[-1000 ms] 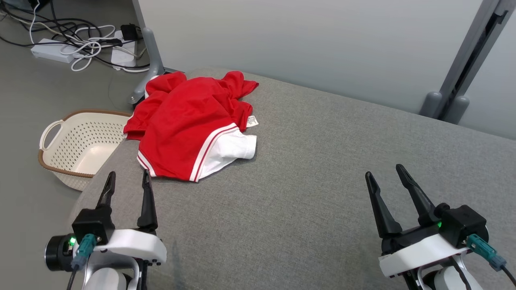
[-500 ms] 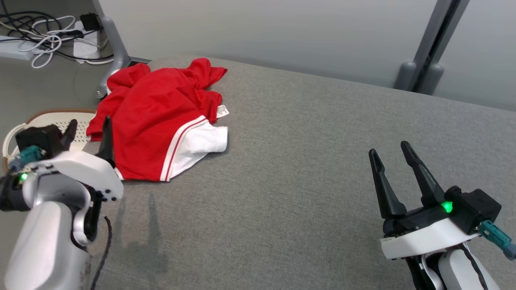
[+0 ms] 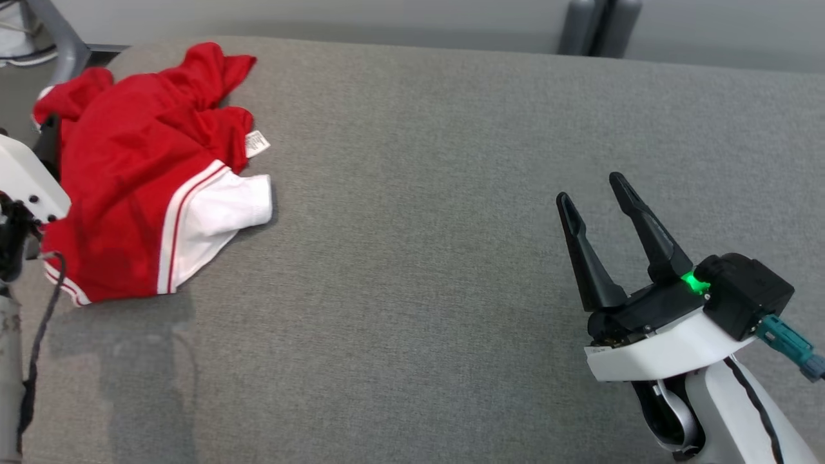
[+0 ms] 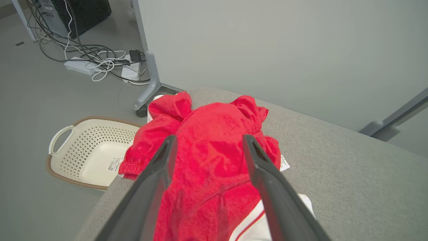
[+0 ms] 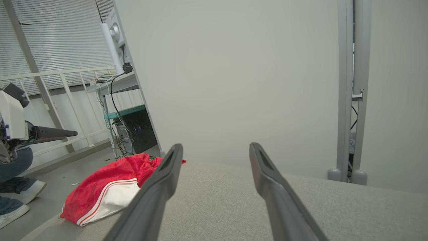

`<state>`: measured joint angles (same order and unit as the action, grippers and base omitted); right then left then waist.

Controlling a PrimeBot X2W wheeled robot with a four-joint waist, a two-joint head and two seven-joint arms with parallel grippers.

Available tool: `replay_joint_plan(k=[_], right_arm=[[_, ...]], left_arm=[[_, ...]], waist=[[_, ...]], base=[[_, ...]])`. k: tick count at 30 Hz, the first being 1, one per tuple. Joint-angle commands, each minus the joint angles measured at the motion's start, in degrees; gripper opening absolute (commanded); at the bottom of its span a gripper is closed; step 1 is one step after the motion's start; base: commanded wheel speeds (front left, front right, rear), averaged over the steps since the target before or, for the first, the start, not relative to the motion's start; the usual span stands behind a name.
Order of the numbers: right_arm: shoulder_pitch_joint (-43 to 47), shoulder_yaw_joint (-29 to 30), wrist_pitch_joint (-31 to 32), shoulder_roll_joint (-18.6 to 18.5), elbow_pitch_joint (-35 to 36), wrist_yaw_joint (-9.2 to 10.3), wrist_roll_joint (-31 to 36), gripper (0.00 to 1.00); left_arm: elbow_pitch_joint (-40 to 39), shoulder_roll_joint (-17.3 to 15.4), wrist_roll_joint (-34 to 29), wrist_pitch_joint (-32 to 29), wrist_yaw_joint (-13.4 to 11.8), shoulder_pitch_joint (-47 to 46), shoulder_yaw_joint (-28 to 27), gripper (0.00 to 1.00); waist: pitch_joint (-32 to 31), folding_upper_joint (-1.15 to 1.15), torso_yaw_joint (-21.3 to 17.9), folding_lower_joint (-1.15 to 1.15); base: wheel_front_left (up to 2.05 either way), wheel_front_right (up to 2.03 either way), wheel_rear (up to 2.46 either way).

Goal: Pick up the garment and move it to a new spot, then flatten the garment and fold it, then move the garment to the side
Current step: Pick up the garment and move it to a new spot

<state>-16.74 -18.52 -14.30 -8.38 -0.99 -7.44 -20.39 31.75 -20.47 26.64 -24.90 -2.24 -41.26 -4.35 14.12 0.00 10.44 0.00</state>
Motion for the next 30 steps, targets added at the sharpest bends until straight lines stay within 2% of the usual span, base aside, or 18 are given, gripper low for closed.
replay_joint_plan(k=[1,11,14,17,22,23,24,25,30], right_arm=[[-0.78,0.14,-0.02,-0.42,0.23,-0.09,-0.21,1.0],[-3.86,-0.41,-0.25,-1.15,0.63,-0.09,-0.72,1.0],[-4.25,-0.57,-0.39,-0.9,0.59,-0.09,-0.77,1.0],[-4.31,-0.29,-0.56,-0.79,0.33,-0.09,-0.77,1.0],[-4.4,-0.15,-0.71,-0.83,0.14,-0.09,-0.86,1.0],[-4.41,-0.05,-0.75,-0.8,0.03,-0.09,-0.83,1.0],[-4.46,-0.03,-0.78,-0.75,-0.09,-0.09,-0.79,1.0],[-4.55,-0.04,-0.81,-0.71,-0.18,-0.09,-0.74,1.0],[-4.39,-0.48,-0.92,-0.63,-0.77,-0.09,-0.66,1.0]], left_arm=[[0.28,-0.63,0.34,-0.26,0.22,-1.23,-0.44,1.0],[12.47,-4.09,2.99,-4.22,1.38,-9.05,-1.77,1.0],[15.73,-4.92,3.15,-4.56,2.46,-10.03,-1.36,1.0],[18.76,-4.96,3.61,-6.44,4.42,-9.94,-0.62,1.0],[22.23,-5.48,2.94,-7.89,5.12,-10.07,0.74,1.0],[22.64,-5.41,2.89,-7.96,5.26,-10.19,0.96,0.82],[22.93,-5.39,2.89,-7.77,5.46,-10.41,1.11,0.25],[23.05,-5.38,2.88,-7.18,5.66,-10.69,1.19,0.0],[23.59,-5.02,2.94,-5.35,6.48,-11.18,1.92,0.0]], waist=[[3.19,0.0,-3.02,0.0],[8.67,0.0,-8.56,0.0],[9.65,0.0,-9.83,0.0],[10.21,0.0,-10.45,0.0],[10.55,0.0,-10.62,0.0],[10.5,0.0,-10.55,0.0],[10.42,0.0,-10.48,0.0],[10.31,0.0,-10.39,0.0],[9.14,0.0,-9.85,0.0]], base=[[0.0,0.0,0.0],[0.0,0.0,0.0],[0.0,0.0,0.0],[0.0,0.0,0.0],[0.0,0.0,0.0],[0.0,0.0,0.0],[0.0,0.0,0.0],[0.0,0.0,0.0],[0.0,0.0,0.0]])
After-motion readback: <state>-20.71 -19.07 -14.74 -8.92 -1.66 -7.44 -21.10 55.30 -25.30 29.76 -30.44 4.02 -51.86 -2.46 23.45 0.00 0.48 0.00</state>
